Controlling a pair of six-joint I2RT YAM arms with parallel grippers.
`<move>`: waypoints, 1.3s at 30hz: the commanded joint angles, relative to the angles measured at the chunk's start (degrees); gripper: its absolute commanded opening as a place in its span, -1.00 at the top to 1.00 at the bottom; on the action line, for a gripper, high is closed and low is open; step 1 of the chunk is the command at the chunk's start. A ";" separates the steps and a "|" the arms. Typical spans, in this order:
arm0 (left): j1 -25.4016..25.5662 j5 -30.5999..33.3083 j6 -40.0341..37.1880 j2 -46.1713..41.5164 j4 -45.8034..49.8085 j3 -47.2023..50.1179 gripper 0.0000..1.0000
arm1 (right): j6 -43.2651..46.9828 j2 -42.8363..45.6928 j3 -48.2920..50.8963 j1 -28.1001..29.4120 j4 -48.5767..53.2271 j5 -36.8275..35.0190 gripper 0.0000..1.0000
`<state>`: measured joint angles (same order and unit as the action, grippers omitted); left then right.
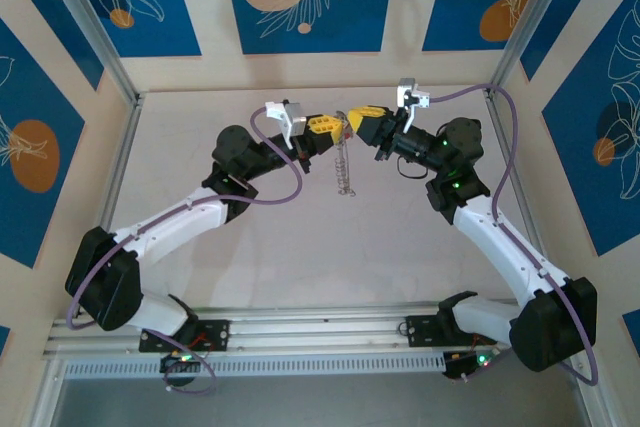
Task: Put the keys on the keyring
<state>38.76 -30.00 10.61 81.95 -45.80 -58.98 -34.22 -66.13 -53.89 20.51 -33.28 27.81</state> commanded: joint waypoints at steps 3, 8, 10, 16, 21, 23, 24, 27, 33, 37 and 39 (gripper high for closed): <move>0.72 -1.03 0.67 -0.04 -4.65 -2.59 1.00 | 0.78 0.73 1.47 -0.49 0.11 -1.08 1.00; 0.73 -1.05 0.77 0.02 -5.00 -2.63 1.00 | 0.29 0.74 2.45 -0.94 0.24 -1.25 1.00; 0.80 -1.02 0.73 -0.04 -5.11 -2.64 1.00 | 0.04 0.78 2.81 -1.15 0.19 -1.52 1.00; 0.85 -1.12 0.77 -0.19 -5.34 -2.32 1.00 | -0.42 0.85 3.12 -2.12 -0.12 -1.62 1.00; 0.86 -1.03 1.09 -0.22 -5.95 -2.20 1.00 | -1.32 0.75 3.39 -2.83 -0.36 -0.82 1.00; 0.79 -0.81 1.58 -0.13 -6.65 -2.11 1.00 | -1.79 0.55 3.44 -2.93 -0.56 -0.19 1.00; 0.81 -0.81 2.03 -0.01 -7.20 -2.19 1.00 | -2.05 0.42 3.58 -2.89 -0.69 0.15 1.00; 0.87 -0.46 3.17 0.44 -8.68 -2.03 1.00 | -2.94 0.18 4.02 -2.92 -1.30 0.83 1.00; 0.82 0.57 5.66 1.45 -11.77 -1.83 1.00 | -5.29 -0.25 5.06 -2.85 -2.76 1.83 1.00; 0.85 0.83 7.01 2.05 -12.77 -1.76 1.00 | -7.01 -0.27 5.70 -3.25 -3.23 1.77 0.77; 0.83 1.09 7.94 2.40 -13.54 -1.59 1.00 | -8.15 0.13 6.27 -3.98 -3.84 1.89 0.44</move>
<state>38.81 -29.52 16.23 84.60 -51.81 -59.00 -40.23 -66.13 -49.01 17.58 -36.42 30.00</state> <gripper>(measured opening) 0.047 0.229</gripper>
